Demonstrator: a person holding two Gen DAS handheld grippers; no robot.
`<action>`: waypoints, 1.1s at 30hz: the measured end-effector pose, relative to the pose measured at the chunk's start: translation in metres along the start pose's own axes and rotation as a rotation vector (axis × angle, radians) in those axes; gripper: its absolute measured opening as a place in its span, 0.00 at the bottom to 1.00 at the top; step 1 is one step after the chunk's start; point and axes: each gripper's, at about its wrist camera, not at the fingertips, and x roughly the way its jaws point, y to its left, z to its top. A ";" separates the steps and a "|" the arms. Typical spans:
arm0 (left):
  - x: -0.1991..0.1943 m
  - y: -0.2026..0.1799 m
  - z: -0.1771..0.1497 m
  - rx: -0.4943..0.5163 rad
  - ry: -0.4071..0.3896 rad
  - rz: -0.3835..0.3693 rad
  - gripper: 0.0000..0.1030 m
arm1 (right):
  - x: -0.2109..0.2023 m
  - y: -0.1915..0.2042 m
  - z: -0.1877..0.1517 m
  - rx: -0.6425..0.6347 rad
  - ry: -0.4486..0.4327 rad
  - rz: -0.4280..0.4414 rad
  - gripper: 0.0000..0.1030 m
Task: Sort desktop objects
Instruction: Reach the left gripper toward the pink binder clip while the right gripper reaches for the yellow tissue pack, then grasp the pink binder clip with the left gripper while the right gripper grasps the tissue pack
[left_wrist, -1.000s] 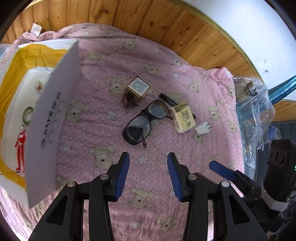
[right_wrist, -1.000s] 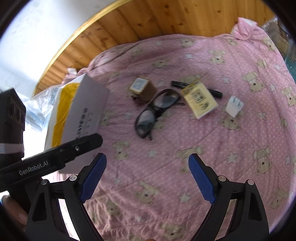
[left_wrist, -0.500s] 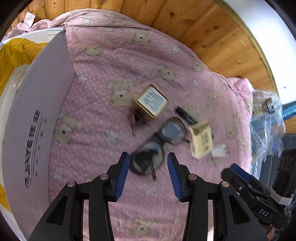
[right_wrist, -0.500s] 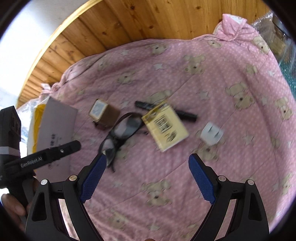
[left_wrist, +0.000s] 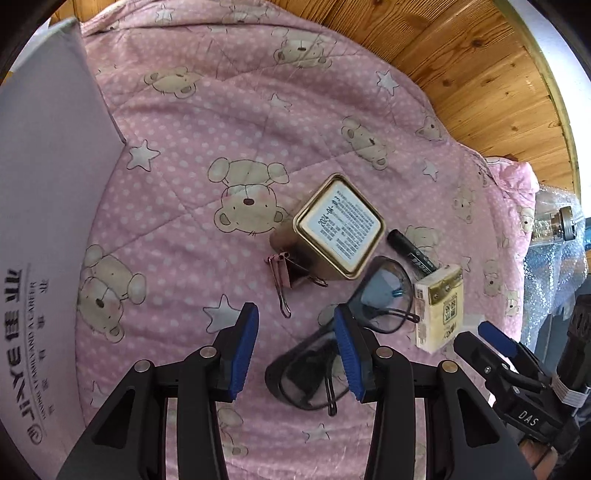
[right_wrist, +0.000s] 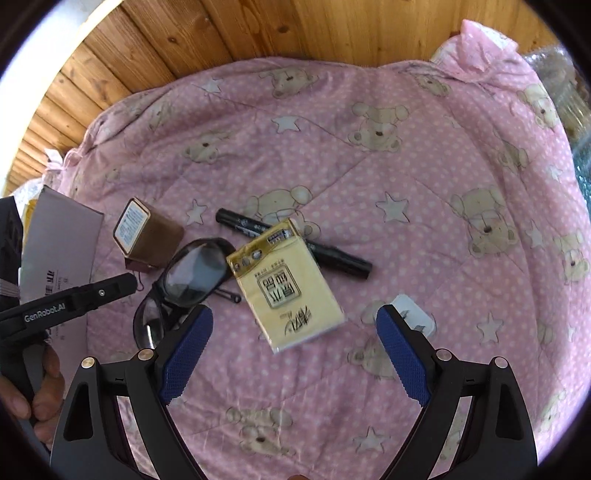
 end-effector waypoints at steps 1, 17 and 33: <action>0.002 0.001 0.000 0.002 0.001 -0.001 0.42 | 0.002 0.003 0.002 -0.019 0.000 -0.014 0.89; 0.015 0.019 -0.002 -0.035 -0.006 -0.005 0.01 | 0.026 -0.001 0.002 -0.018 0.031 -0.012 0.59; 0.011 0.023 0.003 -0.048 -0.017 -0.014 0.01 | 0.039 -0.019 0.003 0.014 0.027 -0.067 0.66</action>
